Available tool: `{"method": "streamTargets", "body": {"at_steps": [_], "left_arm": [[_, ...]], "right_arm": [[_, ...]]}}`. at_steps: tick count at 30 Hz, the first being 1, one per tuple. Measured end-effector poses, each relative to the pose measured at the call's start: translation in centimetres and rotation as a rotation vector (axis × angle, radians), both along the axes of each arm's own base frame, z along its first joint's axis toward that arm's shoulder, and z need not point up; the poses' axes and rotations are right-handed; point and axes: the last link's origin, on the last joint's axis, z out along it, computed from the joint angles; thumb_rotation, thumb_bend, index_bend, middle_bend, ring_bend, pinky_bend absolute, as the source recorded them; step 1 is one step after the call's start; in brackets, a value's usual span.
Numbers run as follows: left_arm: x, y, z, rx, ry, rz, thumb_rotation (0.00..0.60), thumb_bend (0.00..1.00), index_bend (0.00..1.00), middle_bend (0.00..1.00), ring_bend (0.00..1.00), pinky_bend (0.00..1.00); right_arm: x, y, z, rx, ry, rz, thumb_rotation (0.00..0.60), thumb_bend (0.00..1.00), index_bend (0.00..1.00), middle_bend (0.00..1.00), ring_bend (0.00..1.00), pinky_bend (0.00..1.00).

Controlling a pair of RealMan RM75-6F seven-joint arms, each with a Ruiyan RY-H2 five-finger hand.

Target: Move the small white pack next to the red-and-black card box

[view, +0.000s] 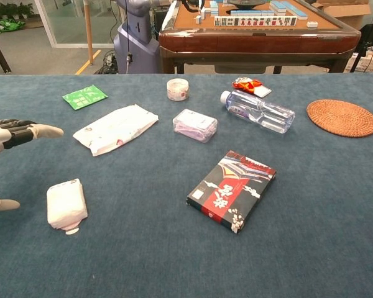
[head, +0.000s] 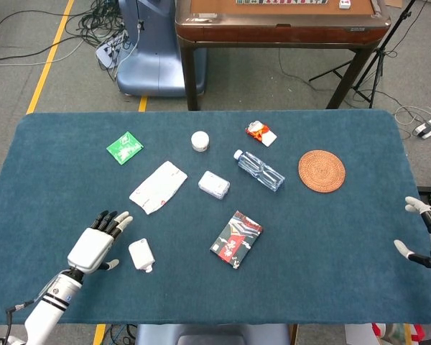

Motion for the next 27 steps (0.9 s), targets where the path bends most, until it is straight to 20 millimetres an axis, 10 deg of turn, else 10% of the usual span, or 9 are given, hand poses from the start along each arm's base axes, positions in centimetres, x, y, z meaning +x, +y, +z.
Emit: {"method": "streamTargets", "body": {"at_steps": [27], "left_arm": [[2.0, 1.1, -2.6, -0.065, -0.01, 0.003, 0.6, 0.01, 0.0, 0.0, 0.0, 0.01]], "right_arm": [[0.4, 0.6, 1.0, -0.021, -0.022, 0.021, 0.6, 0.14, 0.22, 0.32, 0.26, 0.45]]}}
